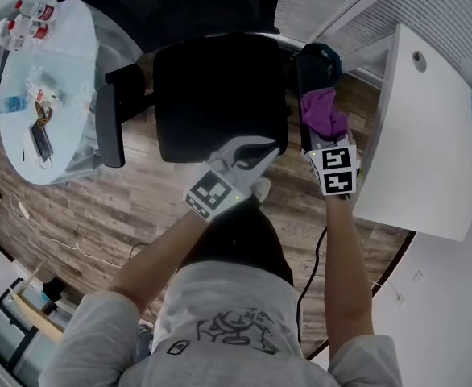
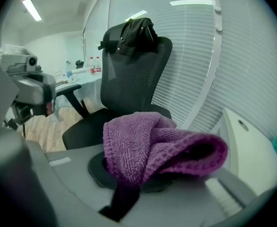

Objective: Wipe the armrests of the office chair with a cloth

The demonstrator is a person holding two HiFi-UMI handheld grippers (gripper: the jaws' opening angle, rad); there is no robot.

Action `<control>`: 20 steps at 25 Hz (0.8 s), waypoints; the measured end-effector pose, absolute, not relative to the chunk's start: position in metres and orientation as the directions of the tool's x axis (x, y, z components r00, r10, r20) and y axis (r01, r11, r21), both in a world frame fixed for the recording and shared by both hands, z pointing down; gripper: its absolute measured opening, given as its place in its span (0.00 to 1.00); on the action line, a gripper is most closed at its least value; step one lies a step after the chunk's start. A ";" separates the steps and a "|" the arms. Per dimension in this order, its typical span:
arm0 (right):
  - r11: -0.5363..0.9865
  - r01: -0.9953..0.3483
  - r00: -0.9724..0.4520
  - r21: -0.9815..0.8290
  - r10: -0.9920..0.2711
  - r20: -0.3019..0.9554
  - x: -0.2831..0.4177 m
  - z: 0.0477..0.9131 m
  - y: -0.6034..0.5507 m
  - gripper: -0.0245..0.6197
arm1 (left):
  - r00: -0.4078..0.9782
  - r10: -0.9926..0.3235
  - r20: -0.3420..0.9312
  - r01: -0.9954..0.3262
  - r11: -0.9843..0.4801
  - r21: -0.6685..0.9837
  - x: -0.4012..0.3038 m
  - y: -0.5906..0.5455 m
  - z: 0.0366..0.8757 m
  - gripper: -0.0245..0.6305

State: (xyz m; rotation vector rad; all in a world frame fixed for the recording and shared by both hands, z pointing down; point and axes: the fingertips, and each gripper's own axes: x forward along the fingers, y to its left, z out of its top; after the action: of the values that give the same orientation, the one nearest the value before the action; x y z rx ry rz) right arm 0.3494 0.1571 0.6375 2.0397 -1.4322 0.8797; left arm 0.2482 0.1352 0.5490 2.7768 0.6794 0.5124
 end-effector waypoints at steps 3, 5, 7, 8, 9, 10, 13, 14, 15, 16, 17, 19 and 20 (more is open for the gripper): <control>-0.336 -0.942 0.246 0.027 -0.629 0.737 0.323 0.636 0.179 0.09 | 0.826 0.489 0.281 0.407 -0.861 0.305 0.247 0.140 0.549 0.04; -0.352 -0.936 0.250 0.013 -0.638 0.729 0.311 0.635 0.190 0.09 | 0.823 0.495 0.280 0.412 -0.858 0.306 0.246 0.145 0.549 0.04; -0.361 -0.932 0.253 0.006 -0.641 0.724 0.306 0.634 0.195 0.09 | 0.820 0.500 0.280 0.417 -0.856 0.305 0.244 0.150 0.547 0.04; -0.361 -0.933 0.252 0.005 -0.640 0.726 0.305 0.634 0.196 0.09 | 0.819 0.501 0.280 0.420 -0.855 0.304 0.244 0.152 0.546 0.04; -0.357 -0.934 0.246 0.002 -0.638 0.729 0.306 0.634 0.197 0.09 | 0.819 0.502 0.279 0.421 -0.855 0.302 0.243 0.154 0.544 0.04; -0.353 -0.936 0.237 -0.005 -0.639 0.732 0.307 0.634 0.196 0.09 | 0.819 0.502 0.278 0.422 -0.855 0.301 0.242 0.155 0.543 0.04; -0.349 -0.936 0.204 -0.052 -0.655 0.728 0.309 0.635 0.196 0.09 | 0.823 0.499 0.273 0.418 -0.856 0.304 0.239 0.156 0.535 0.04; -0.351 -0.934 0.196 -0.068 -0.660 0.726 0.309 0.633 0.196 0.10 | 0.824 0.498 0.270 0.416 -0.856 0.308 0.238 0.156 0.532 0.04; -0.355 -0.932 0.192 -0.078 -0.665 0.722 0.309 0.630 0.198 0.10 | 0.826 0.496 0.267 0.413 -0.856 0.311 0.236 0.156 0.528 0.04; -0.360 -0.930 0.199 -0.081 -0.673 0.713 0.310 0.623 0.199 0.10 | 0.828 0.495 0.265 0.413 -0.856 0.310 0.235 0.156 0.523 0.04; -0.368 -0.927 0.214 -0.077 -0.686 0.695 0.311 0.613 0.201 0.10 | 0.830 0.493 0.262 0.412 -0.858 0.307 0.234 0.156 0.517 0.04; -0.389 -0.918 0.257 -0.069 -0.720 0.644 0.314 0.589 0.205 0.10 | 0.836 0.487 0.252 0.412 -0.861 0.298 0.233 0.154 0.502 0.04; -0.401 -0.914 0.278 -0.067 -0.736 0.618 0.315 0.575 0.207 0.10 | 0.841 0.483 0.243 0.410 -0.863 0.293 0.233 0.153 0.493 0.04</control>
State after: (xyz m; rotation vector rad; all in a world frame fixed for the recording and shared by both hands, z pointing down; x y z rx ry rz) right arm 0.3154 0.2074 0.5754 2.2509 -1.5074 0.8357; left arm 0.2335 0.1532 0.4926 2.7908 0.6867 0.4576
